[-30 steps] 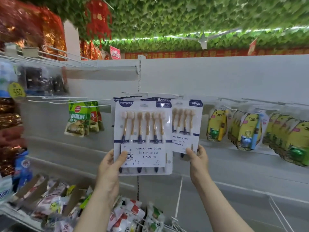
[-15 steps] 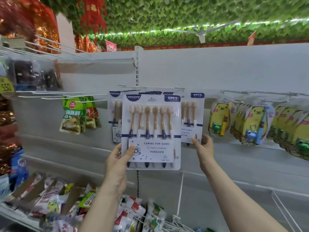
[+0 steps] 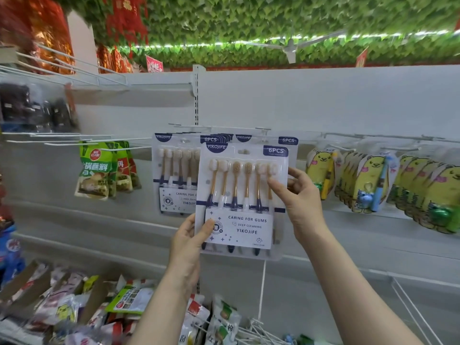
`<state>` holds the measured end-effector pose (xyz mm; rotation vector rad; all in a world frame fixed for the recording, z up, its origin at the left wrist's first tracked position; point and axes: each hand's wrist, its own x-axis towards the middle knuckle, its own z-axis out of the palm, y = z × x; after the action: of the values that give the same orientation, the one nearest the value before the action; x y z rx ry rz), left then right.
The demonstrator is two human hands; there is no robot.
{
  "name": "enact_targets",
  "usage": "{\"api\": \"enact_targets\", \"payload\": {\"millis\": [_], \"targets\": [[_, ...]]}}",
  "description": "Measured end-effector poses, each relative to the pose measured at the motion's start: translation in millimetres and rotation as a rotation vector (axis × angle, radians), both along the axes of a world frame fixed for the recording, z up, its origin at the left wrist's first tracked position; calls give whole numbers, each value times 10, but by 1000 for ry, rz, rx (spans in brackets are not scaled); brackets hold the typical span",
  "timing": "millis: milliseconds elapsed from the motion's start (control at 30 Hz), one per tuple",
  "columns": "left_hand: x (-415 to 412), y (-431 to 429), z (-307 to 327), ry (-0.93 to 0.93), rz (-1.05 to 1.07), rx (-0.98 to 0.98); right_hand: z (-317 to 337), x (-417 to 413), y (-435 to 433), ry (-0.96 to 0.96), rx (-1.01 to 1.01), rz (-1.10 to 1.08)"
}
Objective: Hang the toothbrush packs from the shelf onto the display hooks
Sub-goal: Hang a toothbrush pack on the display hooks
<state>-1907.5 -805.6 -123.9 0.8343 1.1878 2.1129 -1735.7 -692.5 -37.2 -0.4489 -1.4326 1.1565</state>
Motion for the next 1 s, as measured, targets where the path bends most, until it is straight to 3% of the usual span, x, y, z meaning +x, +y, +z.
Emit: {"api": "enact_targets", "payload": {"millis": [533,1000], "targets": [[62,328,215,59,-56,3,134,64,274,81,45,-108],[108,978,173,-20,-18,-95,164,-16,956,45,-44,-116]]}}
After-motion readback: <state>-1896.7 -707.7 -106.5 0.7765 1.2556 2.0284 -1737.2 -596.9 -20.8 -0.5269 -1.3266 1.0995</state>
